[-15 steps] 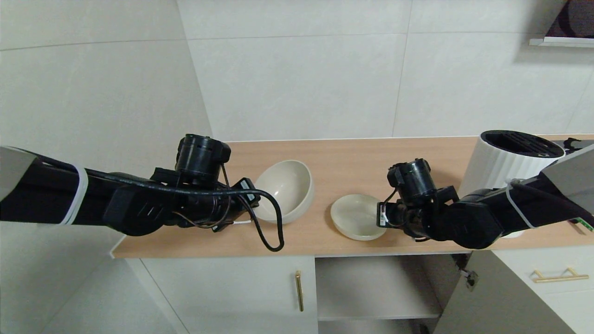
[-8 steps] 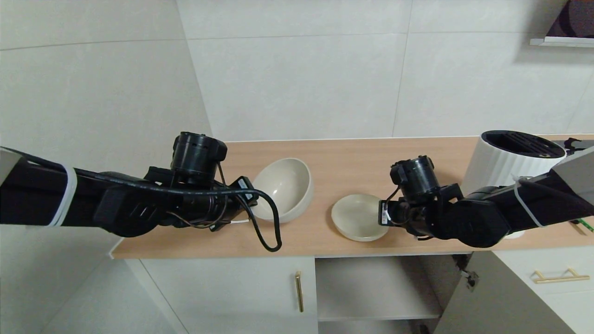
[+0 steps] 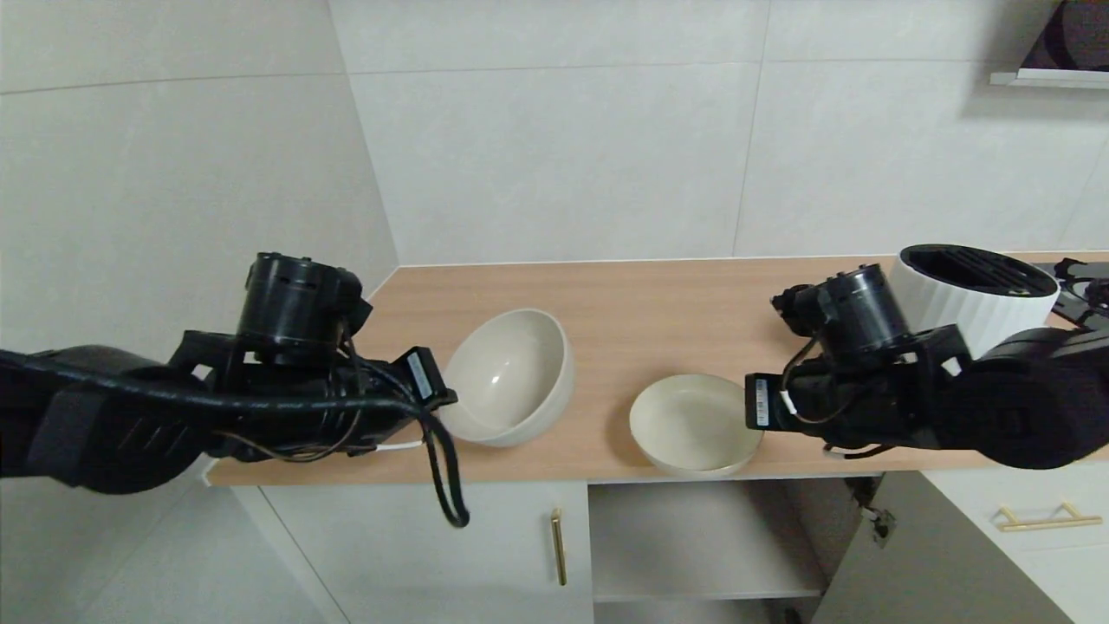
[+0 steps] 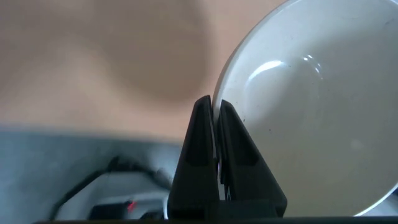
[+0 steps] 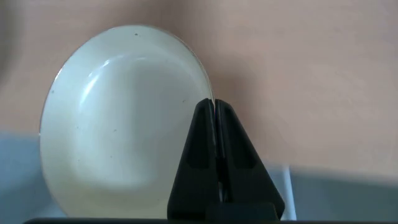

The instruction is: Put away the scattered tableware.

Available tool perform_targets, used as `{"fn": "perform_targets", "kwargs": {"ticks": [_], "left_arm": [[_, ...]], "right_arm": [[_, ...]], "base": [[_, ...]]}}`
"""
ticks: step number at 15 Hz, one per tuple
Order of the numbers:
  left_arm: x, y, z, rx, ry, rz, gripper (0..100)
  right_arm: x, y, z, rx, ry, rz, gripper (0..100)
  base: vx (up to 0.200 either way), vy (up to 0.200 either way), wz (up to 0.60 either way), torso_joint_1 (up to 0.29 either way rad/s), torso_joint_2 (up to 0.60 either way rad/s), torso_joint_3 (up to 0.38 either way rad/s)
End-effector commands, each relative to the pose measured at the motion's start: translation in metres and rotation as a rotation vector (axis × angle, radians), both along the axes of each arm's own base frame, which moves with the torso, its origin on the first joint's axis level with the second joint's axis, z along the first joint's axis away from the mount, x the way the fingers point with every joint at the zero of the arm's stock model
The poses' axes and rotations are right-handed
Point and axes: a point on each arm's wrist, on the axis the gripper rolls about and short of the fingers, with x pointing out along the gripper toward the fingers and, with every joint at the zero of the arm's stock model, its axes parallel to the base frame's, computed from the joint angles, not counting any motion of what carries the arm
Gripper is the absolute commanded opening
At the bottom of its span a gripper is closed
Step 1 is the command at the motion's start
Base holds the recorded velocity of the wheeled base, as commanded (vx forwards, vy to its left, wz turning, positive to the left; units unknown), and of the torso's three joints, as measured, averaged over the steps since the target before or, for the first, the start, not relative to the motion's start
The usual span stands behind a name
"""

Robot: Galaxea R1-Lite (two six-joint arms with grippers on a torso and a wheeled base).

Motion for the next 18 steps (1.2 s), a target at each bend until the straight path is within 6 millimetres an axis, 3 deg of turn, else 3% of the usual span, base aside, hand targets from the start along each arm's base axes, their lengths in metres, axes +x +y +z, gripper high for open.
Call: {"fn": "perform_targets", "kwargs": {"ticks": [1, 4, 6, 8, 11, 13, 18], "left_arm": [[-0.042, 0.021, 0.008, -0.02, -0.027, -0.064, 0], [-0.077, 0.03, 0.003, 0.016, -0.049, -0.187, 0], [-0.077, 0.031, 0.0, 0.021, -0.064, -0.199, 0], [-0.075, 0.03, -0.003, 0.022, -0.067, -0.204, 0], [-0.075, 0.03, -0.002, 0.022, -0.071, -0.201, 0], [-0.075, 0.03, -0.003, 0.022, -0.069, -0.201, 0], [-0.072, 0.029, -0.007, 0.03, -0.051, -0.201, 0]], "right_arm": [[-0.045, -0.029, 0.041, 0.065, -0.042, 0.036, 0], [-0.063, -0.048, 0.056, 0.083, -0.031, 0.034, 0], [-0.077, -0.055, 0.042, 0.026, 0.023, 0.045, 0], [-0.086, -0.06, 0.043, 0.012, 0.006, 0.061, 0], [-0.091, -0.063, 0.044, 0.018, -0.001, 0.07, 0], [-0.089, -0.061, 0.035, 0.002, 0.036, 0.072, 0], [-0.091, -0.063, 0.027, -0.044, 0.048, 0.099, 0]], "base": [[0.0, 0.0, 0.0, 0.0, 0.0, 0.0], [0.0, 0.0, 0.0, 0.0, 0.0, 0.0], [0.0, 0.0, 0.0, 0.0, 0.0, 0.0], [0.0, 0.0, 0.0, 0.0, 0.0, 0.0], [0.0, 0.0, 0.0, 0.0, 0.0, 0.0], [0.0, 0.0, 0.0, 0.0, 0.0, 0.0], [-0.2, 0.0, 0.0, 0.006, 0.0, 0.0]]}}
